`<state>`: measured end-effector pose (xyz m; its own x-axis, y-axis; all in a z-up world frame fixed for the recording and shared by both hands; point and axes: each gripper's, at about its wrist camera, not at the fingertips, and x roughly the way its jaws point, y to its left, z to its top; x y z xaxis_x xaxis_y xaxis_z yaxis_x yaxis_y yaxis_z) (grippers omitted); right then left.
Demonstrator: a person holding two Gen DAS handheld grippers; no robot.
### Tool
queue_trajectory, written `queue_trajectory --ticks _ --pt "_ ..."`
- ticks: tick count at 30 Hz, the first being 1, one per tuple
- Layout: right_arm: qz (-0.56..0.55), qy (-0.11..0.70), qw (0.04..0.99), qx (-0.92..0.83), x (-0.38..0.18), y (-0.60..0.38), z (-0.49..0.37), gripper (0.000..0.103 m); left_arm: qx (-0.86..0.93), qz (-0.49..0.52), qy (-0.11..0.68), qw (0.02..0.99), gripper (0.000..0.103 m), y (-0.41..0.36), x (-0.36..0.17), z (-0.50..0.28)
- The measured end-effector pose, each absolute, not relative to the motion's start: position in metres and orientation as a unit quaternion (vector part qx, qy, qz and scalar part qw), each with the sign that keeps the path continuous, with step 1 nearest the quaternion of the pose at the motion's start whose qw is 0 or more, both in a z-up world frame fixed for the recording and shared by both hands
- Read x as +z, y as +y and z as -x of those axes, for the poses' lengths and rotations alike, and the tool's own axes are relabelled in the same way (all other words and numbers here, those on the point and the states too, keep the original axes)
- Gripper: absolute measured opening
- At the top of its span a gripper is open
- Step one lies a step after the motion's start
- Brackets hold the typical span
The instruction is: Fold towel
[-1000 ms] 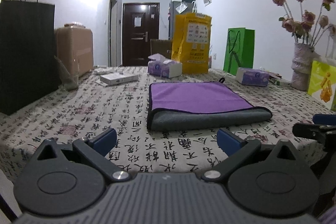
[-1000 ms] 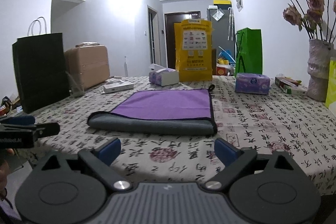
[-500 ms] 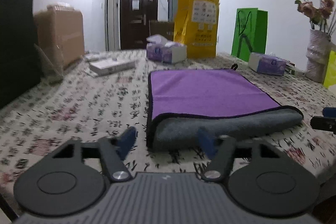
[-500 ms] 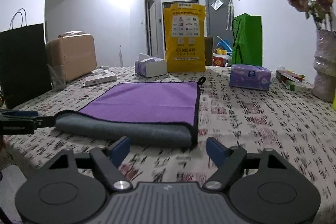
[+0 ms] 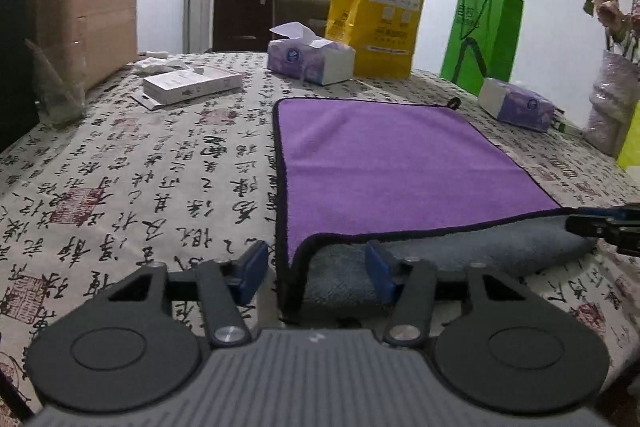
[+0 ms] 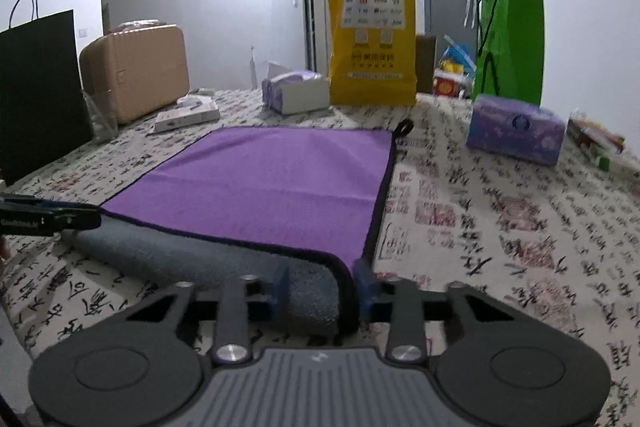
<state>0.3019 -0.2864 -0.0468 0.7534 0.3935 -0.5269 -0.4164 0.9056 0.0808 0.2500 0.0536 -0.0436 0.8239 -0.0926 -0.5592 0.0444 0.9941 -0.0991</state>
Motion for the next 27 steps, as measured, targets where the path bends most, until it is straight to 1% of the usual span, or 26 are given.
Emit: queue_trajectory --ticks 1,2,3,5,6,8,9,11,12,13,14,15,16,18,27 --pt "0.017 0.281 0.934 0.220 -0.047 -0.287 -0.302 0.021 -0.037 0.042 0.295 0.954 0.039 0.054 -0.043 -0.249" --pt "0.017 0.284 0.933 0.221 -0.047 -0.287 -0.302 0.020 -0.037 0.040 0.295 0.954 0.036 0.054 -0.042 -0.248" --pt "0.017 0.286 0.932 0.222 -0.047 -0.288 -0.302 0.016 -0.042 0.040 0.294 0.954 0.031 0.054 -0.041 -0.246" --pt "0.011 0.287 0.931 0.225 -0.046 -0.291 -0.301 0.016 -0.051 0.046 0.295 0.953 0.030 0.056 -0.038 -0.243" --pt "0.006 0.290 0.930 0.227 -0.045 -0.294 -0.300 0.016 -0.057 0.048 0.292 0.953 0.031 0.057 -0.037 -0.241" --pt "-0.006 0.296 0.925 0.238 -0.045 -0.299 -0.300 0.016 -0.070 0.043 0.287 0.954 0.041 0.056 -0.035 -0.238" --pt "-0.010 0.298 0.923 0.244 -0.044 -0.301 -0.301 0.016 -0.075 0.038 0.286 0.955 0.048 0.055 -0.034 -0.237" --pt "-0.010 0.299 0.920 0.252 -0.045 -0.304 -0.301 0.018 -0.083 0.029 0.285 0.954 0.048 0.053 -0.034 -0.236" --pt "-0.008 0.299 0.920 0.255 -0.046 -0.305 -0.301 0.018 -0.087 0.028 0.291 0.952 0.044 0.052 -0.035 -0.237" --pt "-0.007 0.300 0.918 0.259 -0.046 -0.306 -0.302 0.018 -0.090 0.027 0.297 0.950 0.034 0.052 -0.036 -0.239" --pt "-0.008 0.301 0.917 0.262 -0.046 -0.306 -0.303 0.017 -0.092 0.026 0.300 0.949 0.026 0.052 -0.037 -0.239" --pt "-0.007 0.302 0.916 0.262 -0.047 -0.306 -0.304 0.016 -0.092 0.025 0.302 0.949 0.013 0.052 -0.036 -0.240" --pt "-0.006 0.304 0.916 0.262 -0.047 -0.306 -0.305 0.013 -0.091 0.024 0.301 0.949 0.010 0.052 -0.036 -0.239" --pt "-0.003 0.299 0.917 0.264 -0.046 -0.305 -0.305 0.004 -0.086 0.019 0.290 0.953 0.006 0.052 -0.034 -0.238" --pt "0.012 0.267 0.930 0.253 -0.033 -0.301 -0.316 0.004 -0.060 0.002 0.259 0.964 0.005 0.050 -0.014 -0.257"
